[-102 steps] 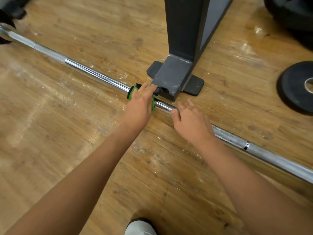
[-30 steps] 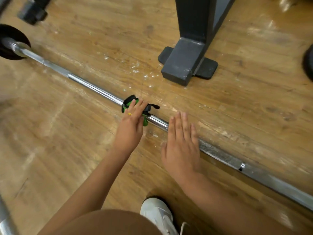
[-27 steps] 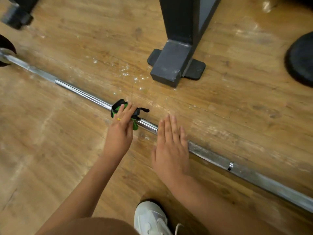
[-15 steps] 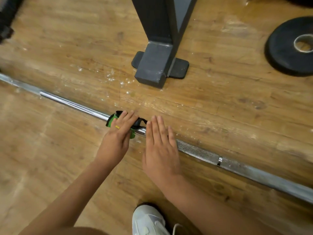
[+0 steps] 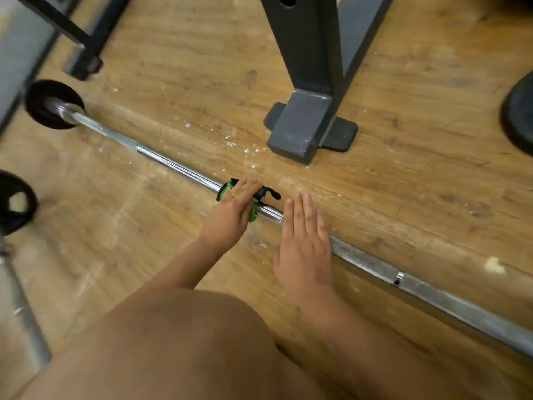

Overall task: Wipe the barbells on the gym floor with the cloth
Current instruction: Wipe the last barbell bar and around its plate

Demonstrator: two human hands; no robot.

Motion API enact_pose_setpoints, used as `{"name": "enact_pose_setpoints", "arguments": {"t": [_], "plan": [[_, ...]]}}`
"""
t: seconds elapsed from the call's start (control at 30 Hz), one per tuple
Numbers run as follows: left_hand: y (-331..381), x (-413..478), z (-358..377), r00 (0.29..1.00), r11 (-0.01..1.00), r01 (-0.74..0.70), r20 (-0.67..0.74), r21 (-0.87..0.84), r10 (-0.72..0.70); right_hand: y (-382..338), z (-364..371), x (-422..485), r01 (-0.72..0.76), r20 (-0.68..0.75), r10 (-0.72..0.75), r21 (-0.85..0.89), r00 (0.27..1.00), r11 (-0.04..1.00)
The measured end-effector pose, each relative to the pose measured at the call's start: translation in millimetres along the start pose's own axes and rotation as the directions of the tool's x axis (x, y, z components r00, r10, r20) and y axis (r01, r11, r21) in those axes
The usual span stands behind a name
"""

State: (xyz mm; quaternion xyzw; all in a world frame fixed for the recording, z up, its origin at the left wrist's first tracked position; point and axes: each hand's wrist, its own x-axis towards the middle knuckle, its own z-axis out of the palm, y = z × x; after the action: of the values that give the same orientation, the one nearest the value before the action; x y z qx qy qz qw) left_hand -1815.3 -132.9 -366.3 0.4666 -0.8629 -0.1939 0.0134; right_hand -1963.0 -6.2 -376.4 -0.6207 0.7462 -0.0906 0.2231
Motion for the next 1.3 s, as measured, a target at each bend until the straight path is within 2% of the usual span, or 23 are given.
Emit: {"name": "enact_pose_setpoints", "arguments": {"t": [0.17, 0.23, 0.33, 0.53, 0.73, 0.87, 0.9, 1.0, 1.17, 1.3], "plan": [[22, 13, -7, 0.996, 0.996, 0.079, 0.047, 0.045, -0.081, 10, -16, 10, 0.019, 0.074, -0.020, 0.019, 0.997, 1.000], [20, 19, -11, 0.996, 0.998, 0.046, 0.069, 0.046, -0.049, 14, -16, 14, 0.036, 0.089, -0.036, 0.011, 0.995, 0.999], [1, 21, -17, 0.992, 0.998, -0.051, 0.122, 0.039, 0.046, 6, -11, 19, -0.015, 0.035, 0.015, -0.018, 0.999, 1.000], [-10, 21, -2, 0.989, 0.989, -0.147, 0.004, 0.004, 0.147, -2, -2, 31, -0.113, -0.046, 0.108, -0.143, 0.993, 0.983], [-33, 29, -5, 0.982, 0.985, -0.168, -0.090, -0.028, 0.165, -25, 7, 51, -0.096, -0.103, 0.077, -0.190, 0.992, 0.977], [-47, 36, -7, 0.953, 0.955, -0.295, -0.081, -0.025, 0.292, -33, 9, 58, -0.136, -0.119, 0.112, -0.216, 0.987, 0.967], [-55, 39, -10, 0.955, 0.958, -0.286, -0.087, -0.025, 0.282, -37, 9, 62, -0.114, -0.129, 0.087, -0.215, 0.988, 0.970], [-74, 44, -18, 0.984, 0.990, -0.123, -0.141, -0.073, 0.111, -55, 13, 75, 0.001, -0.128, -0.028, -0.202, 0.991, 0.979], [-85, 46, -26, 0.971, 0.971, -0.234, -0.057, -0.044, 0.231, -68, 18, 86, 0.016, -0.093, -0.038, -0.222, 0.995, 0.975], [-85, 53, -26, 0.986, 0.989, -0.105, -0.143, -0.107, 0.090, -66, 19, 86, 0.021, -0.105, -0.047, -0.232, 0.993, 0.973]]}}
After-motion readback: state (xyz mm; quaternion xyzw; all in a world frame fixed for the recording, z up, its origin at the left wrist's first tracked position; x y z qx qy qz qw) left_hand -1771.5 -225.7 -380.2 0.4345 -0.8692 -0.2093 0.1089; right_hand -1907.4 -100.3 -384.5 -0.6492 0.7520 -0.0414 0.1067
